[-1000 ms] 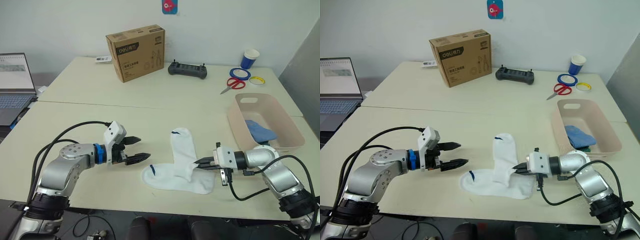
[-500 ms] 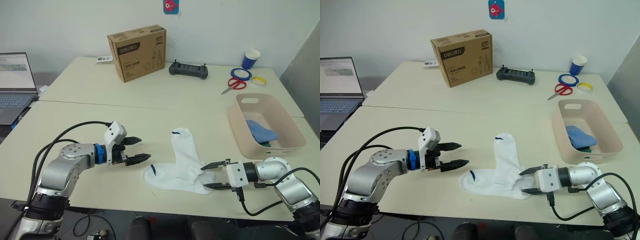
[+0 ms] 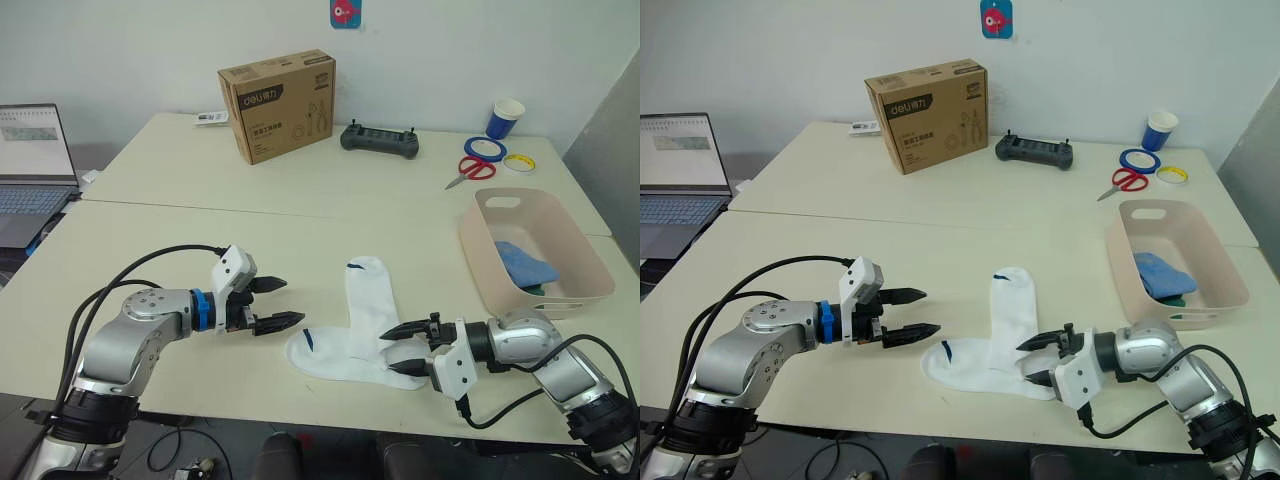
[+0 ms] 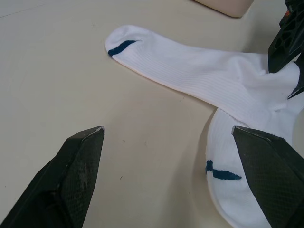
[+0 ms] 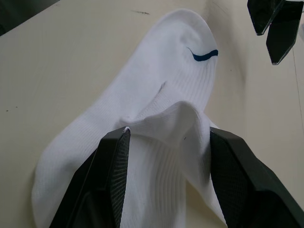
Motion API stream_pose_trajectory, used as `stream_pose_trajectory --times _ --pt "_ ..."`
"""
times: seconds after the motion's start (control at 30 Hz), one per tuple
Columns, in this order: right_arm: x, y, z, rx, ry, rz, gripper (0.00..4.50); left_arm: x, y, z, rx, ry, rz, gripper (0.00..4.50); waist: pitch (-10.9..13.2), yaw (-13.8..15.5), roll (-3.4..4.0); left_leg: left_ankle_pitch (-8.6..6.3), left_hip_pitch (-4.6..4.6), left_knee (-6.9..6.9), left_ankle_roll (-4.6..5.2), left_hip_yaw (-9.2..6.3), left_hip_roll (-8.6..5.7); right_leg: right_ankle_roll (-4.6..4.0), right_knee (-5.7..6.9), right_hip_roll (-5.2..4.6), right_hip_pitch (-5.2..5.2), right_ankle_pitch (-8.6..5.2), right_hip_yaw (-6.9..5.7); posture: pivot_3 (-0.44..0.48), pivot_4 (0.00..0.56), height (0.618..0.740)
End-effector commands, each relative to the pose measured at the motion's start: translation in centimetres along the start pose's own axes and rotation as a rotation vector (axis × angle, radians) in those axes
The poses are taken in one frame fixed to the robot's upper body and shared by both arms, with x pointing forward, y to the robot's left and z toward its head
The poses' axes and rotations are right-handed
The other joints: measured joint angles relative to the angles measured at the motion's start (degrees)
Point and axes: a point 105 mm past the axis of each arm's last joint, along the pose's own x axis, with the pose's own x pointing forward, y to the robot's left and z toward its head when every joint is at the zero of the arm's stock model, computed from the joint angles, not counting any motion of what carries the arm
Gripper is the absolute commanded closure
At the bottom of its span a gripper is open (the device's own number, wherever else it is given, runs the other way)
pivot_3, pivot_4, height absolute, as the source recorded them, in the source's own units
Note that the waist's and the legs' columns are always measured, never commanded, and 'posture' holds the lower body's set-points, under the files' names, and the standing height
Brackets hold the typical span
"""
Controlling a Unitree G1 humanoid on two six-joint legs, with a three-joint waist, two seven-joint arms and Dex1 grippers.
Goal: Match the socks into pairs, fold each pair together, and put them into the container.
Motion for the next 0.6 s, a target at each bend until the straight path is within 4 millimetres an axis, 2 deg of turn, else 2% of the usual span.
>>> stream_pose_trajectory --times 0.03,0.27,0.37,0.47,0.6 --pt "-0.3 -1.0 0.3 -0.007 -0.008 -0.039 1.90 0.0 -0.3 0.6 0.033 -0.013 -0.004 0.00 0.00 -0.01 0.00 0.00 0.01 0.00 0.00 0.00 0.00 0.00 0.00 0.00 0.00 0.00 0.00 0.000 0.150 0.740" --pt "-3.1 -1.1 -0.4 0.234 0.009 -0.094 1.90 -0.2 -0.1 0.6 0.031 -0.018 0.016 0.00 0.00 0.15 0.00 0.00 -0.01 0.00 0.00 0.00 -0.01 -0.05 -0.01 -0.02 0.03 0.02 0.00 0.000 0.150 0.740" --pt "-3.8 -1.1 0.4 0.456 -0.051 -0.140 1.90 0.0 0.5 0.7 0.051 -0.029 0.047 0.00 -0.01 0.11 -0.01 0.00 0.01 0.00 0.00 -0.03 0.01 -0.04 0.00 -0.01 0.04 0.02 -0.01 0.000 0.150 0.740" --pt "-4.7 -2.0 1.1 0.818 -0.129 -0.254 1.90 1.4 2.0 2.1 0.085 -0.078 0.096 0.00 0.00 0.34 0.00 0.00 0.01 0.00 0.00 -0.10 0.02 -0.04 0.04 0.00 0.07 0.02 -0.07 0.000 0.150 0.740" --pt "-4.7 -0.9 1.7 1.012 -0.093 -0.220 1.90 3.2 3.2 3.5 0.134 -0.091 0.094 0.00 -0.04 0.28 -0.06 0.00 -0.02 0.15 -0.01 -0.13 -0.05 0.10 -0.01 -0.02 0.16 0.06 -0.08 0.000 0.150 0.740"
